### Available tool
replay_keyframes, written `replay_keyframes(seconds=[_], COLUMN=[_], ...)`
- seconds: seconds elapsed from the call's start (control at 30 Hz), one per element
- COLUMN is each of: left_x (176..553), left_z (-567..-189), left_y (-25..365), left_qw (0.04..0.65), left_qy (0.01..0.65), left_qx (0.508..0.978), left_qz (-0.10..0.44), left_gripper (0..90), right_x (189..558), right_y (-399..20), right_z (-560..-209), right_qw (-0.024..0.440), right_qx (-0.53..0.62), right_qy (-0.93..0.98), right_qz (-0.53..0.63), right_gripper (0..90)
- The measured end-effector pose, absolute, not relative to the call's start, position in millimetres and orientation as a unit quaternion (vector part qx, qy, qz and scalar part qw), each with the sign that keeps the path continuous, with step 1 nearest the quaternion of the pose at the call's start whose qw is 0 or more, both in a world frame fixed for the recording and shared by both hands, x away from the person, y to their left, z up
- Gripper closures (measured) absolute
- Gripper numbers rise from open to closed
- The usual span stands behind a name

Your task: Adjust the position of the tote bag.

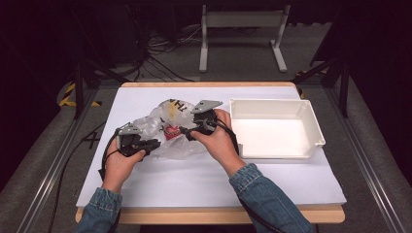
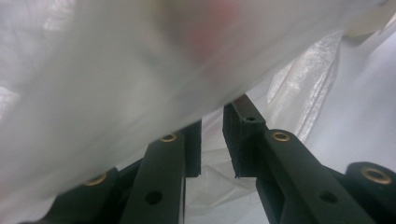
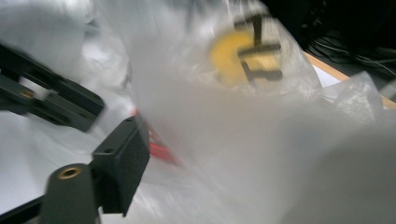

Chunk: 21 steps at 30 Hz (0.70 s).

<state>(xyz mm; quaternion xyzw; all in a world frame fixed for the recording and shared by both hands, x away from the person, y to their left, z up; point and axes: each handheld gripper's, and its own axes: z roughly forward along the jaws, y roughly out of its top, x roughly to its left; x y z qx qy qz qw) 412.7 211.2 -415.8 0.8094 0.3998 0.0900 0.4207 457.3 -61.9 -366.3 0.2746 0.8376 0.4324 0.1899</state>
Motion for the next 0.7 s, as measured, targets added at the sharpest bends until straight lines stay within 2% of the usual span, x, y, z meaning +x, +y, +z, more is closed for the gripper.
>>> replay_keyframes(seconds=[0.2, 0.57, 0.7], left_x=[417.1, 420.3, 419.5], left_z=[-425.9, -439.3, -438.4], left_y=[215.3, 214.3, 218.2], left_qw=[0.408, 0.381, 0.395], left_qy=[0.417, 0.428, 0.430], left_qx=[0.808, 0.818, 0.810], left_qz=[0.081, 0.054, 0.048], left_gripper=[77.1, 76.3, 71.5], right_x=[468.4, 477.0, 476.3], right_y=[-73.3, -75.7, -75.2], right_z=[-383.3, -407.8, -412.4], right_qw=[0.209, 0.205, 0.195], right_qx=[0.299, 0.325, 0.328], right_qy=[0.848, 0.864, 0.871], right_qz=[0.385, 0.325, 0.311], right_gripper=[23.5, 24.5, 24.4])
